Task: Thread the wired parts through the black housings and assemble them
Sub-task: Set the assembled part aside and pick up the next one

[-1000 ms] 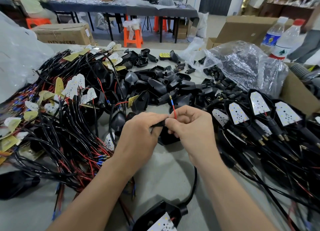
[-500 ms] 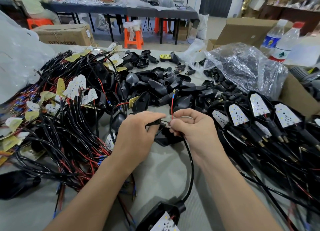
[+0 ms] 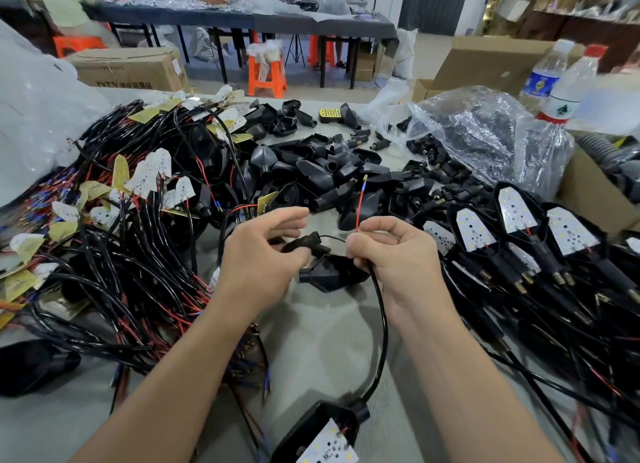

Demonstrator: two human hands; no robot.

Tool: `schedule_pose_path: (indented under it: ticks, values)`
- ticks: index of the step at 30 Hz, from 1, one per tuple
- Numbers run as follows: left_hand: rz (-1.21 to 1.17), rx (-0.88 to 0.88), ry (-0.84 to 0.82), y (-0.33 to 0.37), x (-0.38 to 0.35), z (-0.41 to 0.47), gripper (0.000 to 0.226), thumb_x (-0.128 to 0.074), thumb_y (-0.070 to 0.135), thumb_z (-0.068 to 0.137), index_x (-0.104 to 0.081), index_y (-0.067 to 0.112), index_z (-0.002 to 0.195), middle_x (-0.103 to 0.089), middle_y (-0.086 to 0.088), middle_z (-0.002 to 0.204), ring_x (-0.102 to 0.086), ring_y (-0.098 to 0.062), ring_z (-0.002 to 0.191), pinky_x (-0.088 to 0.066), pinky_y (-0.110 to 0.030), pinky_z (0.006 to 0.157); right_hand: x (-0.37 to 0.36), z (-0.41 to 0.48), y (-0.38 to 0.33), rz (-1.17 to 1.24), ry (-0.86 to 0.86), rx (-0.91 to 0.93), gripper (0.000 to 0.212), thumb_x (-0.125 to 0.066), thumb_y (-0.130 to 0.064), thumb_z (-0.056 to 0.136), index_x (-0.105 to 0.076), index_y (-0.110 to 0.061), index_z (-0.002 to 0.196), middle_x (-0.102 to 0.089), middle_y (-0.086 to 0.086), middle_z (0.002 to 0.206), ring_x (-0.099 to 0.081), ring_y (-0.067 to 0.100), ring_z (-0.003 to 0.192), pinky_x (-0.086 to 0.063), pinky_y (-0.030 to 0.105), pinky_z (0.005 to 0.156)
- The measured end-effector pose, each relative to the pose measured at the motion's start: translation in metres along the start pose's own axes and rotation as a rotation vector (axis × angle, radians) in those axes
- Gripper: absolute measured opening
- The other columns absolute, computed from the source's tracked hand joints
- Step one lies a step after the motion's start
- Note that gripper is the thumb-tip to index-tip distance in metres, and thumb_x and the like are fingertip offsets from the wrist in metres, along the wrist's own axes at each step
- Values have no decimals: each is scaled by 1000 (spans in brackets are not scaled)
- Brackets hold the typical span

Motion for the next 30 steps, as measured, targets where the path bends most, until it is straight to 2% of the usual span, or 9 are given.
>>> schedule_pose_path:
  ticks: [3,7,11,14,16,20,24,28,30]
  values:
    - [-103,-34,-89,4,-8,2,56,-83,-5,73,-78,48,94,-79,16,94,-74,-3,92,-54,-15,80,-1,1,-1,-1,-37,-12,29,-72,19,74,-64,-6,85,-69,10,63,-56,14,49,-48,19,50]
    - [-162,-88,-237,15,-21,-4,51,-81,-8,73,-81,38,96,-80,10,95,-76,-9,92,-57,-16,79,-6,1,-1,-82,-126,-5,26,-73,18,75,-65,-5,84,-67,10,62,-57,16,51,-48,20,50]
    - [-380,-2,-282,12,-21,-6,47,-81,-17,71,-83,25,93,-81,-5,95,-78,-17,89,-59,-19,73,-11,0,-7,-137,-213,17,27,-73,17,77,-68,-9,77,-66,8,58,-58,17,52,-47,21,51]
    - [-639,118,-314,11,-23,-8,29,-91,8,69,-83,20,93,-80,-14,96,-78,-22,84,-61,-24,68,-17,-4,-8,-38,-310,-41,30,-74,11,80,-73,-16,69,-67,9,66,-59,14,56,-45,18,50]
    - [-798,203,-341,10,-26,-10,36,-98,29,59,-84,20,91,-79,-15,95,-78,-22,78,-61,-23,62,-29,-10,-4,82,-425,-142,24,-75,1,80,-74,-18,67,-66,9,69,-58,13,58,-42,16,47]
    - [-790,283,-114,-5,-18,-4,30,-92,24,55,-84,19,84,-80,-8,88,-78,-17,78,-60,-20,59,-30,-10,9,113,-367,-233,18,-68,2,87,-66,-10,73,-56,7,61,-50,12,49,-31,15,40]
    - [-776,333,99,-20,-10,-4,41,-84,17,59,-76,11,98,-80,-4,87,-77,-14,80,-59,-19,67,-30,-11,16,-9,-319,-229,13,-63,1,95,-61,-3,83,-54,9,55,-43,10,42,-33,16,42]
    - [-907,330,63,-17,-14,-2,31,-77,11,66,-75,10,96,-80,-8,93,-78,-18,88,-61,-21,68,-25,-10,15,62,-209,-216,19,-65,3,93,-63,-4,75,-56,11,59,-44,10,44,-38,16,45]
    - [-816,260,18,-7,-14,-2,26,-78,4,67,-76,11,92,-80,-9,91,-78,-18,85,-60,-21,66,-21,-9,18,170,-151,-270,26,-64,3,93,-64,-8,69,-63,14,67,-53,12,51,-48,17,52]
Point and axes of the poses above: each hand's wrist, its own z-axis towards the middle knuckle, its own x-axis out of the back of the hand, y = z × x, the point moved 9 cm from there along z, towards the middle knuckle
